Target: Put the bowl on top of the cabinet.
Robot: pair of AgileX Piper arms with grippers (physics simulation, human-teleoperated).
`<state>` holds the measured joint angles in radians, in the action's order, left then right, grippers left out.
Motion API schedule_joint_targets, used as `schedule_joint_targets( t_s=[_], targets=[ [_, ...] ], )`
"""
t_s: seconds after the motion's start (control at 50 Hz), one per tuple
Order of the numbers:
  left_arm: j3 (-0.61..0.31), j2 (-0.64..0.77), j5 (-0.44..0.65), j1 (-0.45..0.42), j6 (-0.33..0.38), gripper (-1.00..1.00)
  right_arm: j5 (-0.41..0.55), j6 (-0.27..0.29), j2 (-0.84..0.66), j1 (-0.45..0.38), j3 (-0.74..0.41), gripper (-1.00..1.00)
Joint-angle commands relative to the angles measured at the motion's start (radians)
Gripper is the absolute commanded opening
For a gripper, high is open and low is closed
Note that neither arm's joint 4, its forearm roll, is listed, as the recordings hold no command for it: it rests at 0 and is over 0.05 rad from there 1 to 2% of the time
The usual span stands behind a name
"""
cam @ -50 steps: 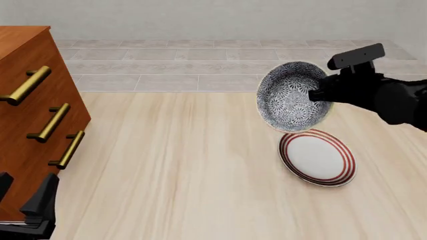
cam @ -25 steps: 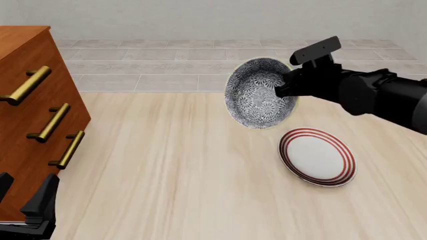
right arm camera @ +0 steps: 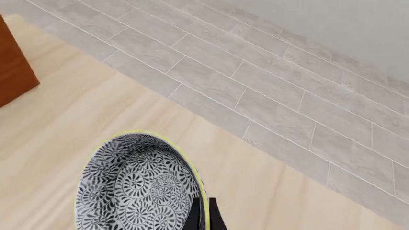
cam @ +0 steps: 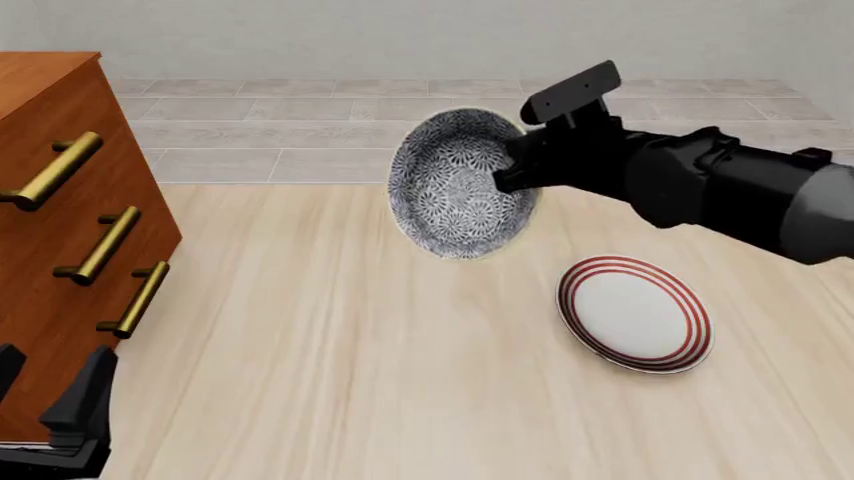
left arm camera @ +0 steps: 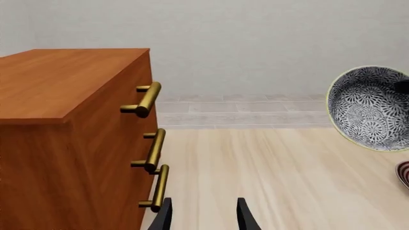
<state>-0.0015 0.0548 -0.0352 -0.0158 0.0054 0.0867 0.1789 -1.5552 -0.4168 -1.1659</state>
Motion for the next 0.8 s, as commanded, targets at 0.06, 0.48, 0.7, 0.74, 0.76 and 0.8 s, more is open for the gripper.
schedule_joint_targets(
  t_s=[0.06,0.48,0.7,0.74,0.76,0.8],
  targets=[
    [-0.001,-0.024,0.022,0.008,-0.005,1.00,-0.005,0.009,-0.007,-0.069,-0.024,-1.00],
    [0.000,0.003,-0.005,0.006,-0.002,1.00,0.002,0.025,-0.073,-0.154,-0.108,-1.00],
    [-0.001,-0.023,0.018,0.009,-0.004,1.00,0.006,0.021,-0.111,-0.183,-0.163,-1.00],
    [-0.001,-0.032,0.028,0.006,-0.003,1.00,0.002,0.026,-0.115,-0.191,-0.165,-1.00],
    [-0.001,-0.033,0.029,0.004,-0.002,1.00,0.002,0.025,-0.119,-0.201,-0.167,-1.00],
    [-0.001,-0.032,0.028,0.005,-0.003,1.00,-0.003,0.029,-0.127,-0.208,-0.167,-1.00]
  ],
)
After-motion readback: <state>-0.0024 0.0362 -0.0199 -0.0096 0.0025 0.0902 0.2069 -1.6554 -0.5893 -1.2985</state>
